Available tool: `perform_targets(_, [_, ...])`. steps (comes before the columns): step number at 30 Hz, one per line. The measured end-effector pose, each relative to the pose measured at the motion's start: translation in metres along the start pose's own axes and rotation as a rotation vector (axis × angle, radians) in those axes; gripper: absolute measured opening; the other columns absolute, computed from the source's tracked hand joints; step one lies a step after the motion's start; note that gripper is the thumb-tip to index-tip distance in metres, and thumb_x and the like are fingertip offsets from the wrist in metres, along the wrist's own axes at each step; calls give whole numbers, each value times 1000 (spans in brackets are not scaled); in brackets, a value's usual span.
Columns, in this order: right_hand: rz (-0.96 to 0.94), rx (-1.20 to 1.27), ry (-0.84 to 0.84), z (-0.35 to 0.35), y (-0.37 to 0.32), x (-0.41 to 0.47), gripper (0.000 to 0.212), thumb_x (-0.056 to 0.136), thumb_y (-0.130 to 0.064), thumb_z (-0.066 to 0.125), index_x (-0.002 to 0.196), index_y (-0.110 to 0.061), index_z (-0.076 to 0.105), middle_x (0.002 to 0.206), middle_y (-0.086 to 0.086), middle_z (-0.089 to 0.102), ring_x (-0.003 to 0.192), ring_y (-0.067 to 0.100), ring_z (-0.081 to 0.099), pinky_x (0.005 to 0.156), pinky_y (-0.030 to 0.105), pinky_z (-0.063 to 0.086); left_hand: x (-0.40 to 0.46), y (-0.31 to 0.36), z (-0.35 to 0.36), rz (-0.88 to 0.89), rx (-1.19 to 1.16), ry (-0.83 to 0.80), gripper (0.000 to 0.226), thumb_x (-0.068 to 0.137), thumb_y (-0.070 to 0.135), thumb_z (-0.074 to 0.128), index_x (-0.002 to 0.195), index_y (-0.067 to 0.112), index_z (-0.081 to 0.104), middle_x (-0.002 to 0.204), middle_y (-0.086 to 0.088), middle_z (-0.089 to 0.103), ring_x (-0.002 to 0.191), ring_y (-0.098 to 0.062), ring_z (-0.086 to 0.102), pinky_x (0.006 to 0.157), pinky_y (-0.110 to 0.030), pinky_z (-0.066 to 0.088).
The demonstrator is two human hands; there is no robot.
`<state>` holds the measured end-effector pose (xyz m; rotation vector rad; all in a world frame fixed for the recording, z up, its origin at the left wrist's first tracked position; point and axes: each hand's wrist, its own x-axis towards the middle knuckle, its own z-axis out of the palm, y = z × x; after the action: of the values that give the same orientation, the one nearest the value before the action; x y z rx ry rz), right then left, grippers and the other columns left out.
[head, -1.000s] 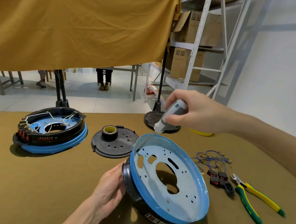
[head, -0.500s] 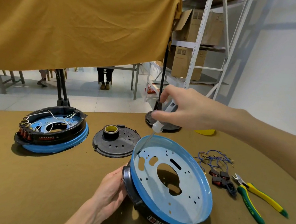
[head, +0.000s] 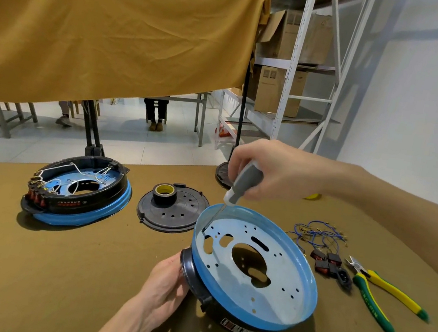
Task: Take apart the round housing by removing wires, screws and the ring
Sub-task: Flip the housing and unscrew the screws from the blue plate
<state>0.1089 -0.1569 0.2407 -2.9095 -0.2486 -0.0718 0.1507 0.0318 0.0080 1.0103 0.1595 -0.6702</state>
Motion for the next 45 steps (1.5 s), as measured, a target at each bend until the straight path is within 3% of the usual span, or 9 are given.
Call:
perform_targets(2, [-9,-21,-22,-1,0,-2,28,81,-27,81,103,-34,65,97,-7,67,87,8,63,71,34,56,-1,0,1,2,6,5,19,101,6,57,104,-6,72,95,-24,76,75,-28,74,61,-36,64])
perform_targets(9, [97,42,154,6,13,-11,23,85,-48,75,86,-25,78,61,-14,69,58,-2,63,44,11,40,-3,3,0,10,25,-10,20,101,8,57,101,-5,72,87,-20,77,67,-23,76,52,-31,60])
perform_targets(15, [316,584,319,25,65,-52,14,87,-35,77,87,-22,83,73,2,76,53,6,55,49,18,44,4,9,-5,38,221,-35,23,101,13,59,100,-1,77,94,-19,79,73,-22,78,55,-30,60])
perform_targets(22, [669,1310,471,87,119,-85,22,86,-7,76,104,6,71,98,24,76,75,22,76,61,27,61,13,19,-16,105,530,47,28,105,21,56,105,4,78,93,-20,79,79,-31,71,70,-40,57])
perform_targets(27, [814,866,576,138,142,-99,27,86,-15,81,103,-11,60,98,14,69,81,27,68,60,31,51,17,28,-18,-19,548,85,66,99,61,51,73,9,84,75,-10,78,82,-25,65,71,-32,53])
perform_targets(30, [688,578,597,171,145,-107,28,88,-28,80,101,-19,56,90,2,66,82,16,63,66,26,45,22,33,-23,-80,528,18,81,78,76,64,94,-2,81,80,-15,74,67,-20,63,62,-29,56])
perform_targets(35, [554,336,472,203,150,-112,18,92,-22,72,102,-23,58,99,-7,58,94,12,58,77,25,45,24,31,-23,-61,521,5,87,70,83,62,83,-1,82,75,-10,79,80,-24,68,72,-32,57])
perform_targets(40, [561,-64,358,208,152,-107,20,94,-33,66,105,-26,51,102,-6,53,94,14,52,71,25,43,20,32,-21,-11,502,3,75,71,67,73,109,1,74,92,-11,80,95,-27,75,69,-29,58])
perform_targets(45, [627,23,519,188,153,-99,6,97,-25,61,93,-21,59,92,-2,55,91,20,56,71,32,43,19,33,-23,1,490,-16,70,70,60,75,112,4,72,97,-11,81,96,-26,76,75,-33,59])
